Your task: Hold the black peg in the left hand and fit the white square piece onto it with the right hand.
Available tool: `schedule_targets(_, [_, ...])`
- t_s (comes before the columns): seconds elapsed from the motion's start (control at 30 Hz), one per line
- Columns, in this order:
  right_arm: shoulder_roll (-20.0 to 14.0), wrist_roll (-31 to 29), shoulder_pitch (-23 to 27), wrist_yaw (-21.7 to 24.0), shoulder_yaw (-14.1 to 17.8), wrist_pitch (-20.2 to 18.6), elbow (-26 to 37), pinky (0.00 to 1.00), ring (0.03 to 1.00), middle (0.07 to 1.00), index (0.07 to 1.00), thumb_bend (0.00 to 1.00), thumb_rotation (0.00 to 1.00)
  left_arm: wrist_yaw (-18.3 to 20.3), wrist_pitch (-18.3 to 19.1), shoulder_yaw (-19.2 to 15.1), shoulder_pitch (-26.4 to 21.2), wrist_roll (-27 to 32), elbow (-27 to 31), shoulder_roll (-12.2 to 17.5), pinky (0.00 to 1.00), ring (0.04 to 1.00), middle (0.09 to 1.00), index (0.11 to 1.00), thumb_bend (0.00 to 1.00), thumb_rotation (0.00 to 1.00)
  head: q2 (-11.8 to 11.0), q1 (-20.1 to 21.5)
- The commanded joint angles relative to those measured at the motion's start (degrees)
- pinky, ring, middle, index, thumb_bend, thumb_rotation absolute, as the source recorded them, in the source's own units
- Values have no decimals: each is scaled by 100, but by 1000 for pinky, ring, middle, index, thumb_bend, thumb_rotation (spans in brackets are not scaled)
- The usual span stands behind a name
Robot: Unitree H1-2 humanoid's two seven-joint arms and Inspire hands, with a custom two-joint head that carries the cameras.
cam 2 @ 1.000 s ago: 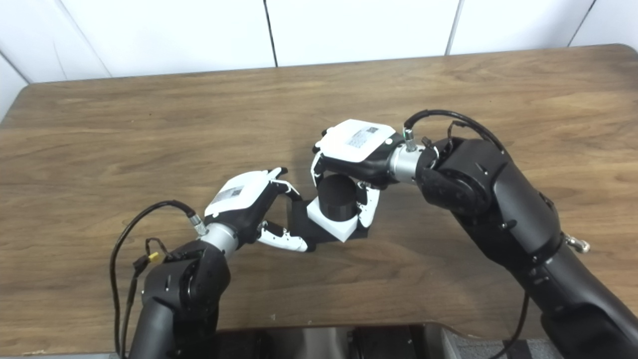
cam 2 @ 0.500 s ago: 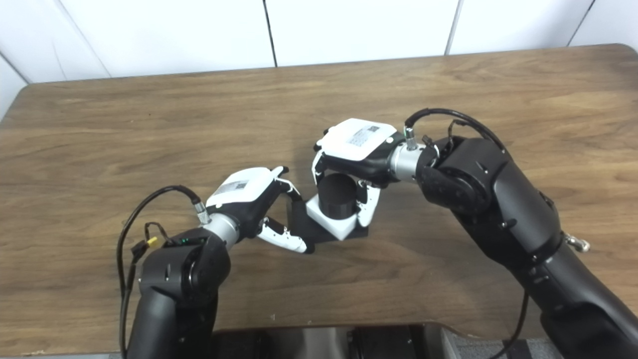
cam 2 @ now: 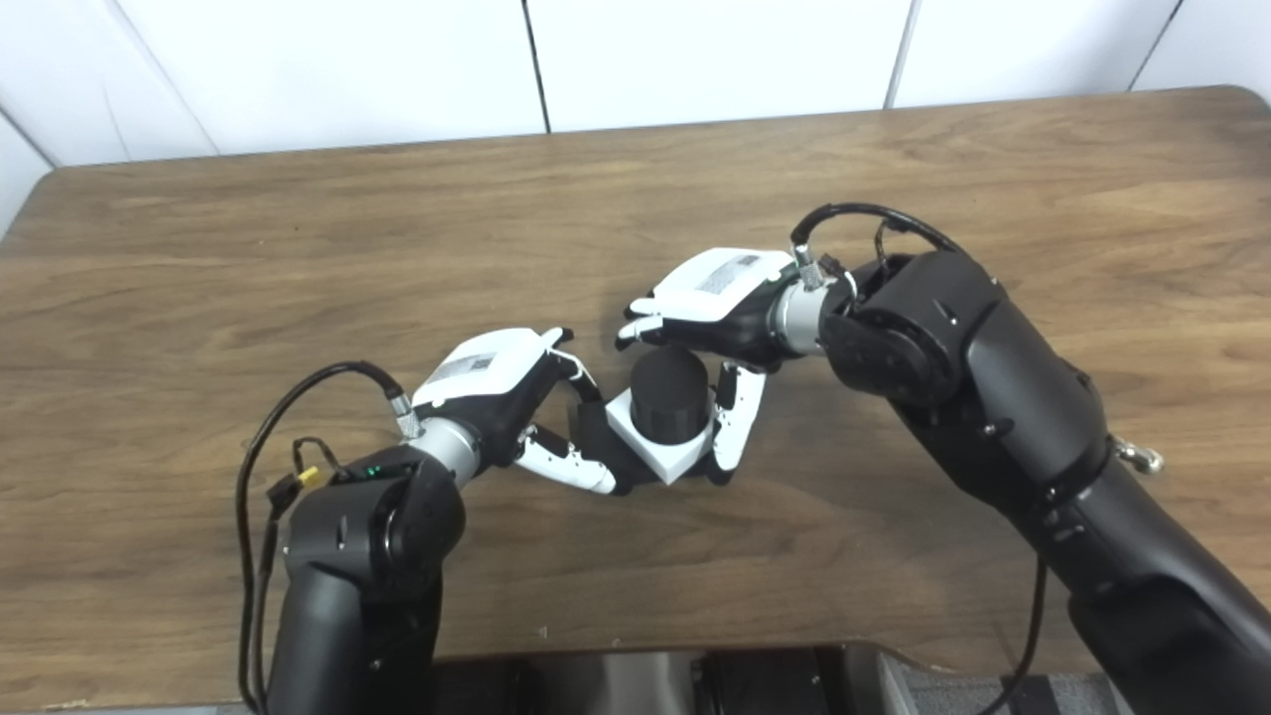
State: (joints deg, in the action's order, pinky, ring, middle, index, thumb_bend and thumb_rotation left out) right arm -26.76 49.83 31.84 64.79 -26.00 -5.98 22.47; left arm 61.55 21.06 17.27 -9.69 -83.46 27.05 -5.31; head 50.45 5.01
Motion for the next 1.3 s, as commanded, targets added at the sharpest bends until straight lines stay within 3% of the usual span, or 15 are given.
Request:
schedule_targets(0.0, [18, 29, 315, 40, 30, -60, 126, 1000, 1000, 1000, 969, 1000, 462, 177, -53, -47, 22, -234, -205, 106, 1000, 1000, 1000, 1000, 1000, 381, 5, 6])
schedule_targets(0.27, [35, -92, 409, 143, 132, -192, 166, 1000, 1000, 1000, 989, 1000, 470, 309, -82, -170, -91, -131, 24, 129, 1000, 1000, 1000, 1000, 1000, 421, -28, 10])
schedule_targets(0.67, [6, -228, 509, 130, 305, -491, 266, 1000, 1000, 1000, 979, 1000, 453, 1091, -169, -611, -572, -156, 798, -6, 1000, 1000, 1000, 1000, 1000, 466, -115, -23])
schedule_targets(1.13, [-82, -289, 429, -21, 375, -525, 247, 1000, 1000, 1000, 975, 1000, 451, 962, -339, -1033, -842, -69, 1265, -87, 1000, 1000, 1000, 1000, 1000, 440, -156, -98])
schedule_targets(1.27, [-147, -337, 432, 35, 513, -677, 319, 1000, 1000, 1000, 984, 1000, 434, 1074, -530, -1071, -822, -238, 1269, 40, 1000, 1000, 1000, 1000, 1000, 457, -171, -68])
